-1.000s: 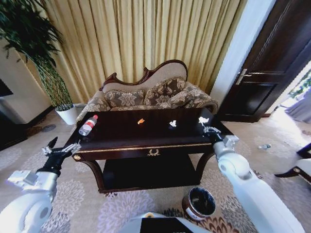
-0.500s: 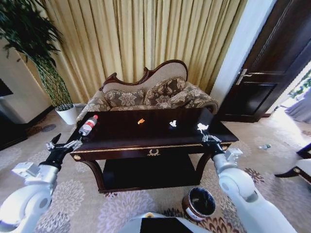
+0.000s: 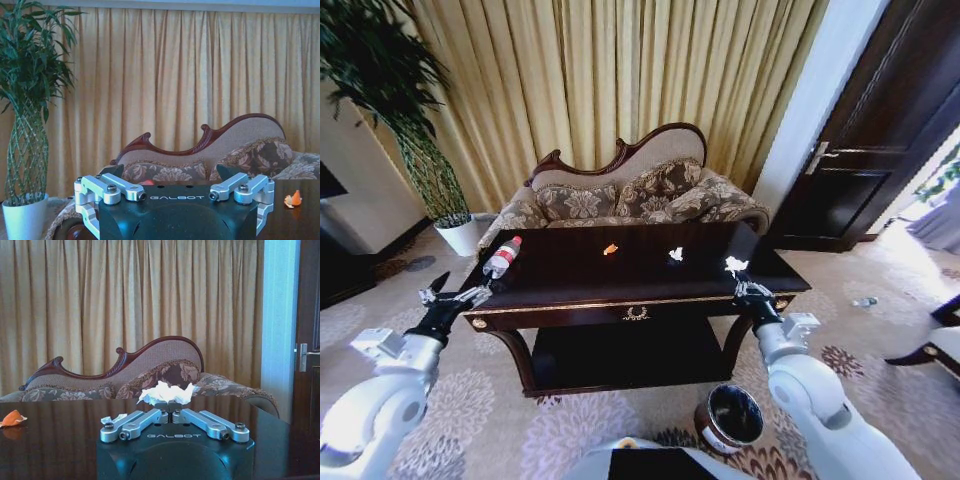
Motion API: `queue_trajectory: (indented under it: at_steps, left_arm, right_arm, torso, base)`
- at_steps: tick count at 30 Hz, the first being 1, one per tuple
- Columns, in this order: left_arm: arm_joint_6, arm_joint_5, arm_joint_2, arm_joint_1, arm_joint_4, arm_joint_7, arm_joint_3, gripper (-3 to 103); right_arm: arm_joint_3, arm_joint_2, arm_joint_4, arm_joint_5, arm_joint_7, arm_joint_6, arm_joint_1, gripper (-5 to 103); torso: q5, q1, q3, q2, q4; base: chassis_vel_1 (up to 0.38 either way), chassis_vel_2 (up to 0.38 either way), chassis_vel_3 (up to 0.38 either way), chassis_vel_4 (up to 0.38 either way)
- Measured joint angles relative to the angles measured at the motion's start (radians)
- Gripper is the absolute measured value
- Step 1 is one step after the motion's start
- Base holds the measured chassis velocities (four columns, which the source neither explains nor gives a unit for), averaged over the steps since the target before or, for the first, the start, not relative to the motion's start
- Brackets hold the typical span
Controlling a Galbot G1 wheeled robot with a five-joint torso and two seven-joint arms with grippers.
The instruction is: Move to the front of the table and place the trash on the table into the trash bin.
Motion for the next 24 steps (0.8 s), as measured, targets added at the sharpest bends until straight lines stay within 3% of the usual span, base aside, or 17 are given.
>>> queue_trajectory:
  at_steps: [24]
  left_arm:
    - [0.0,0.008,-0.004,-0.001,-0.016,-0.003,0.001,100]
  right_arm:
    - [-0.012,-0.002,-0.021,-0.005,-0.007,0.013,0.01,0]
  torso:
    - [0.0,0.0,0.0,0.0,0.0001]
  base:
    - [0.098,-0.092,-0.096,0.098]
